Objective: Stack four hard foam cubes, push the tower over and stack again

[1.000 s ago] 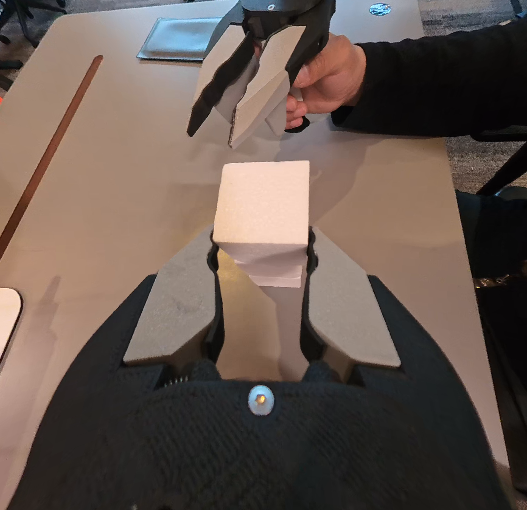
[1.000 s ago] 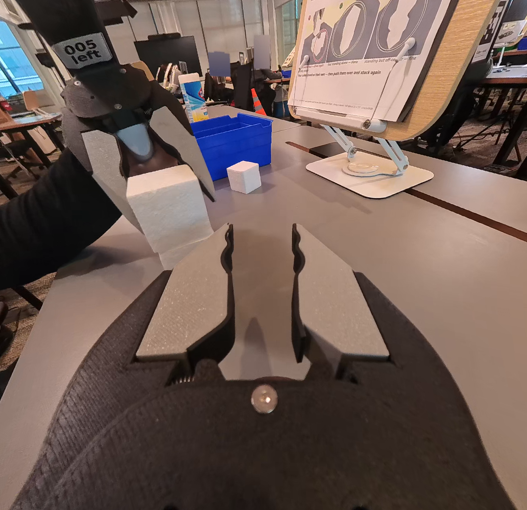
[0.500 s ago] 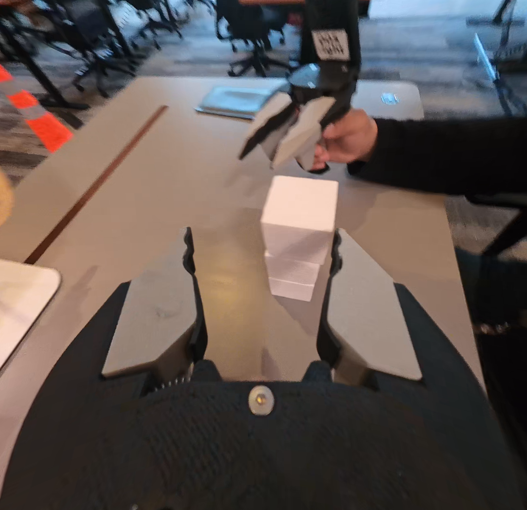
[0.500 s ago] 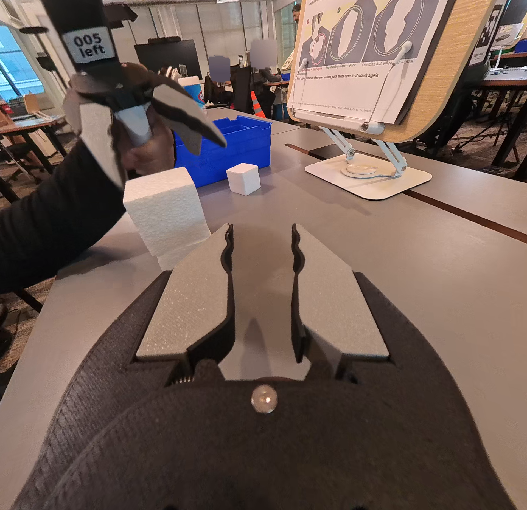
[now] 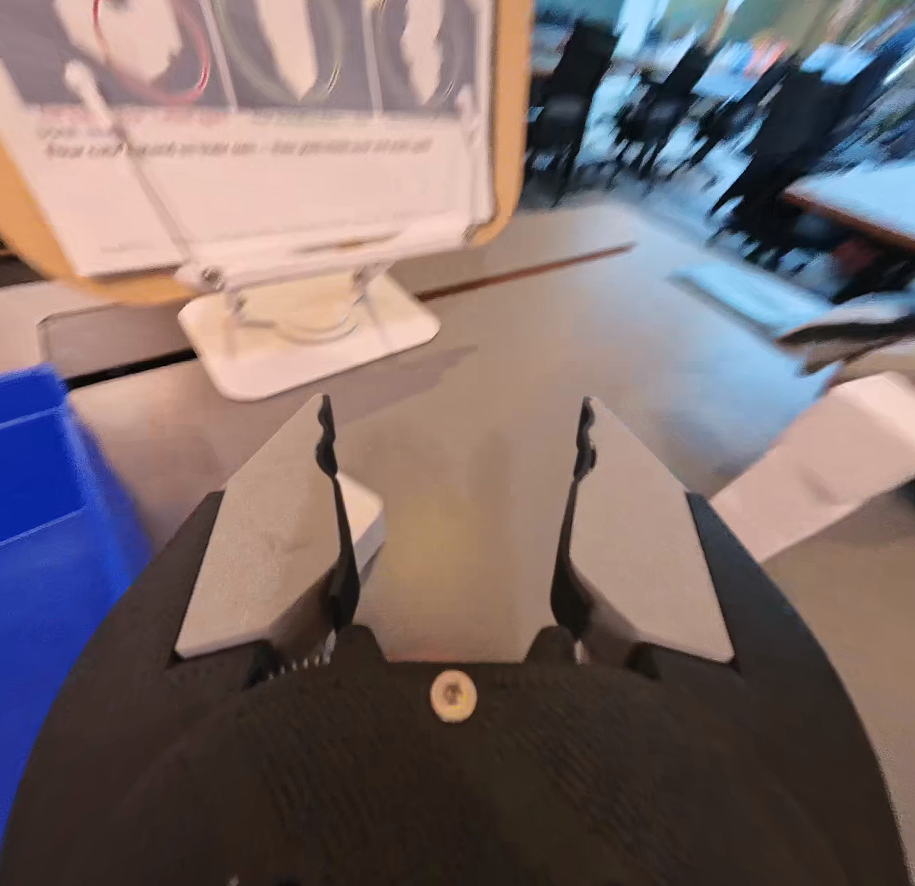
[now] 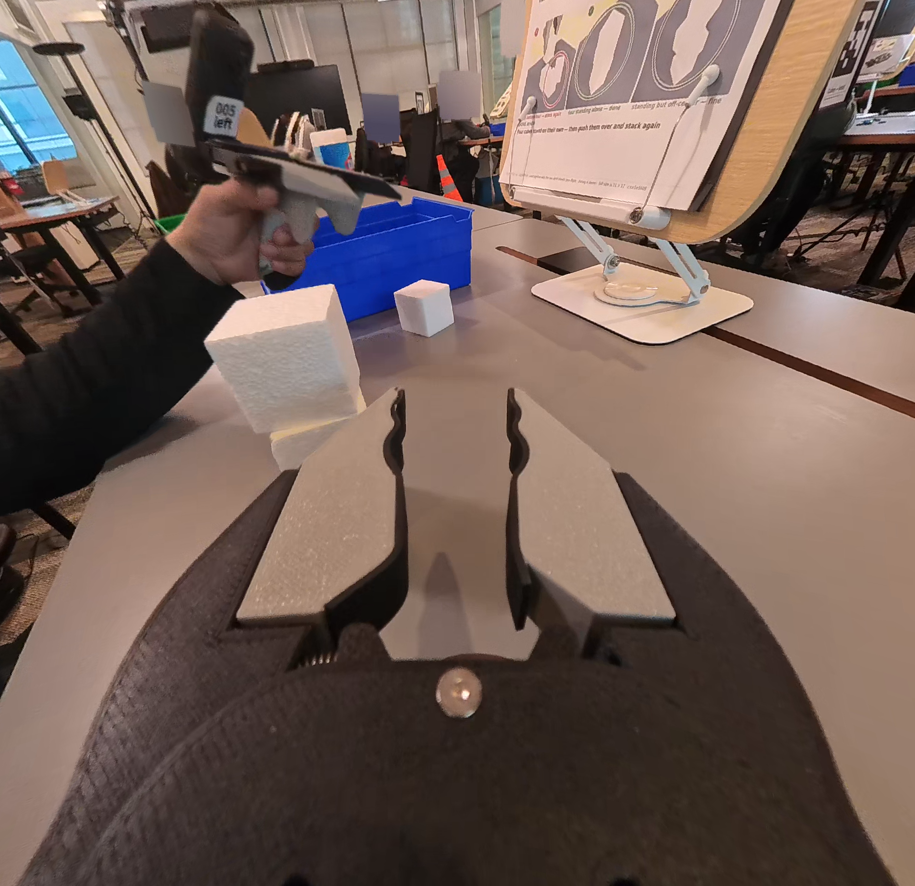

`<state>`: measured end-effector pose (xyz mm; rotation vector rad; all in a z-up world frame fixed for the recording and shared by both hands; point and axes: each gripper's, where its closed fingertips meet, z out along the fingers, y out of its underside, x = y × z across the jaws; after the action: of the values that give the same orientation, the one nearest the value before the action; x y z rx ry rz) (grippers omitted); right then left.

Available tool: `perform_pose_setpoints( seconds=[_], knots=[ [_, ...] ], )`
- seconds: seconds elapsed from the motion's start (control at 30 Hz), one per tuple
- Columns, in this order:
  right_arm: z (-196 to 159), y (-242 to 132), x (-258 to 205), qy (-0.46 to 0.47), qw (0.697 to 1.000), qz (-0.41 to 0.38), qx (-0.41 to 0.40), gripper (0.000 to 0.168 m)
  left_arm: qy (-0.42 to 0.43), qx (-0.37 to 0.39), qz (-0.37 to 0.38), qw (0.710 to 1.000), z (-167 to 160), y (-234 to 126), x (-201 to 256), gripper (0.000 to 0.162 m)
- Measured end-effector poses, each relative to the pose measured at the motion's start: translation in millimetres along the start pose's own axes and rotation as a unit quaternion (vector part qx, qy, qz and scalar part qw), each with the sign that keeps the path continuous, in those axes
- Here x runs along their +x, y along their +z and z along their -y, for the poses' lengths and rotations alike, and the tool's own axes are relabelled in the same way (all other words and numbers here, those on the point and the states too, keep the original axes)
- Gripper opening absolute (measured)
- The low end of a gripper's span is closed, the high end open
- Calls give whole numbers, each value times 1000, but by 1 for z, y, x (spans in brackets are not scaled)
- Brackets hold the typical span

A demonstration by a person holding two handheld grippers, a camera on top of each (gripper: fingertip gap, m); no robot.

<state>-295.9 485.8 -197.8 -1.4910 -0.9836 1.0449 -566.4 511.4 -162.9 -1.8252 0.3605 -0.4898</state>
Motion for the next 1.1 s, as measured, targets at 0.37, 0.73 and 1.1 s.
perform_pose_setpoints(
  seconds=[0.37, 0.73, 1.1],
  knots=[
    [-4, 2, 0, -2, 1000, 2, -8, 38, 121, -128, 64, 982, -44, 24, -35, 96],
    [-11, 7, -4, -12, 1000, 4, -28, 39, -25, -186, 210, 960, -75, 40, -69, 92],
    [-1, 3, -6, -13, 1000, 5, -9, 38, -30, -227, 290, 929, -109, 45, -92, 86]
  ],
)
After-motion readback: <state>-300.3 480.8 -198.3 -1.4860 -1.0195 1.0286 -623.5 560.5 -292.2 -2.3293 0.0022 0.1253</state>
